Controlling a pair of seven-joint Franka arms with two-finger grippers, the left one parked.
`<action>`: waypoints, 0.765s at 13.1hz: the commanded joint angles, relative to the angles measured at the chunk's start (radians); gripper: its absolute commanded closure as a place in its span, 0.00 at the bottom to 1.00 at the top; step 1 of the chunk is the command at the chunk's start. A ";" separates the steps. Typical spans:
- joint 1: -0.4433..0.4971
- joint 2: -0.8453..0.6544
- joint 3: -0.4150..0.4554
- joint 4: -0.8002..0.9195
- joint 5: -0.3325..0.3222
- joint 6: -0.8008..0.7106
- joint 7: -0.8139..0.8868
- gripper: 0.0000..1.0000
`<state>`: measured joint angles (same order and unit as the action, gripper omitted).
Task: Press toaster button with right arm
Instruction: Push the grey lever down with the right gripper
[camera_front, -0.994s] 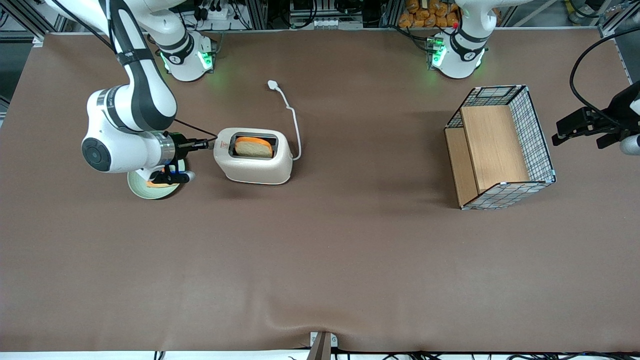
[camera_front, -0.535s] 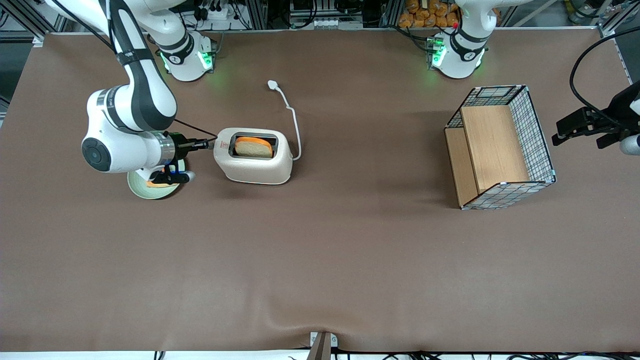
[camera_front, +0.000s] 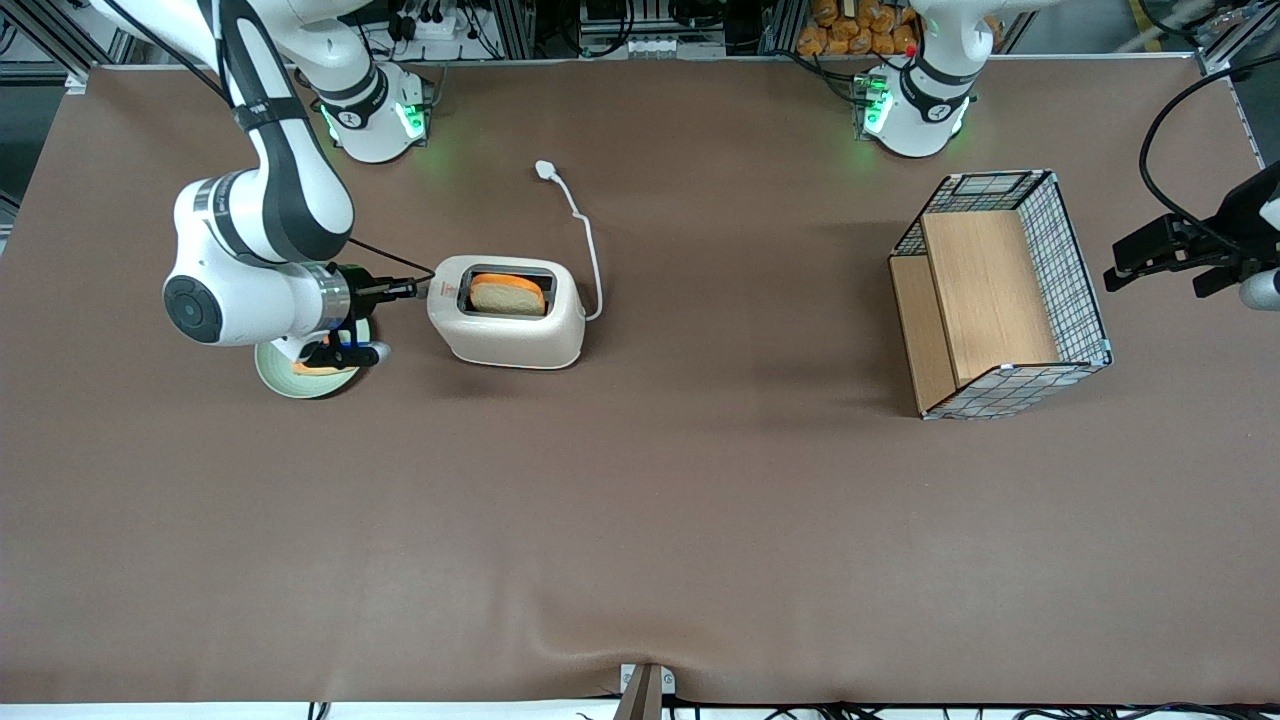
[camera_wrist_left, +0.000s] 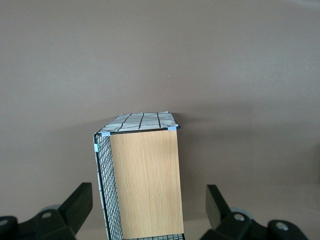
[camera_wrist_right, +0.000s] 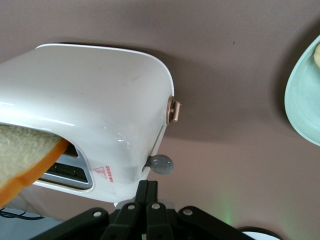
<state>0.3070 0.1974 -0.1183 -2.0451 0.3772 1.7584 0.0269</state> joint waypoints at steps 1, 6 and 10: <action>-0.097 0.008 0.000 -0.050 0.167 -0.010 -0.190 1.00; -0.097 0.011 0.000 -0.056 0.167 -0.010 -0.194 1.00; -0.098 0.014 0.000 -0.060 0.167 -0.008 -0.196 1.00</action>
<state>0.2150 0.2161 -0.1279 -2.0922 0.5095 1.7501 -0.1472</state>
